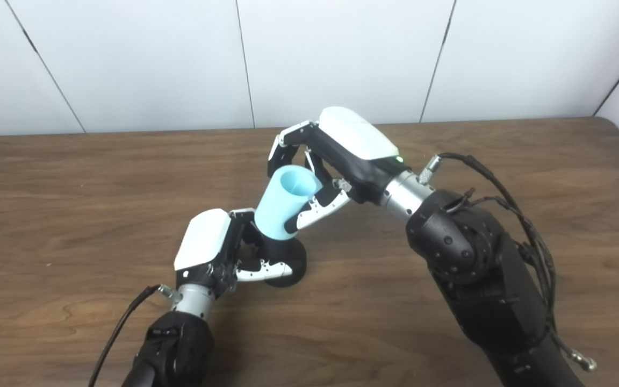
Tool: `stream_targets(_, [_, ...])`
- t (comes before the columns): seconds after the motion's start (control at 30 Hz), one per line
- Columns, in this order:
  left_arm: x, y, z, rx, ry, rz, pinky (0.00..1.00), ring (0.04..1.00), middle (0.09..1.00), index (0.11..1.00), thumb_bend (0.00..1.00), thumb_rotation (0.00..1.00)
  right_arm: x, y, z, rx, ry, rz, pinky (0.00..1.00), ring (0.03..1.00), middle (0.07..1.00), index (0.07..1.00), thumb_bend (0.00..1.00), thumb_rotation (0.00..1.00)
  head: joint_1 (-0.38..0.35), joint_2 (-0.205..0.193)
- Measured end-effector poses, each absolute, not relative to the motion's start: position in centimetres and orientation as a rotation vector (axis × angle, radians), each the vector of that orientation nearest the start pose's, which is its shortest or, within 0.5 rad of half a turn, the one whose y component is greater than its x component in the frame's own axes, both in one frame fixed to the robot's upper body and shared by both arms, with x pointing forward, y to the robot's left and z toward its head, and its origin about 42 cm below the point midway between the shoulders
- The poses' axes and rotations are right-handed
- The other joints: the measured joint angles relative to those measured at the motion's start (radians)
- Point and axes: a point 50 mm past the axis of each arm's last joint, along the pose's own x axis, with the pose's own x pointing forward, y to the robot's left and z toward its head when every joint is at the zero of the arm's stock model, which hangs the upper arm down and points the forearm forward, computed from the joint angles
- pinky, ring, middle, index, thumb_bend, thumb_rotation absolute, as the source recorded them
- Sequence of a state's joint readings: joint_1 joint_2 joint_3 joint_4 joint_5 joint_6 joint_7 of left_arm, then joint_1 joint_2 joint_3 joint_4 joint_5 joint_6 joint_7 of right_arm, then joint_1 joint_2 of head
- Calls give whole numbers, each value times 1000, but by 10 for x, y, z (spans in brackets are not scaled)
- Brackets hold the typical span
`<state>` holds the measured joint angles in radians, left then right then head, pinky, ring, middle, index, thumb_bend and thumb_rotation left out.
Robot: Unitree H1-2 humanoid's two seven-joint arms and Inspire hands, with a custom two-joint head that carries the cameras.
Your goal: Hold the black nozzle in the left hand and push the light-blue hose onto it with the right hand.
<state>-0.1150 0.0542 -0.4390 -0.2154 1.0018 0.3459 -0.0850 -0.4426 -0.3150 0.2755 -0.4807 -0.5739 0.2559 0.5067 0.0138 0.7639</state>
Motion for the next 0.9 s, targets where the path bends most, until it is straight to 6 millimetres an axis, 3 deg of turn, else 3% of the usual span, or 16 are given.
stream_targets(0.3, [289,113,163,1036,-161,-165,400,481,461,493,526,0,335,-168,314,-998,-527,506,311,320,448,494,533,0,2,-5])
stream_targets(0.63, [288,110,163,1055,-169,-160,384,490,457,495,526,0,338,-166,317,-1013,-523,529,383,384,482,481,532,0,2,-5])
stream_targets(0.73, [288,109,162,1060,-171,-158,390,499,457,493,526,0,340,-166,319,-1014,-522,538,258,297,443,497,532,0,0,-5])
stream_targets(0.9, [287,106,161,1061,-174,-152,364,465,446,491,527,0,343,-164,322,-1022,-506,552,310,353,467,489,532,0,5,0])
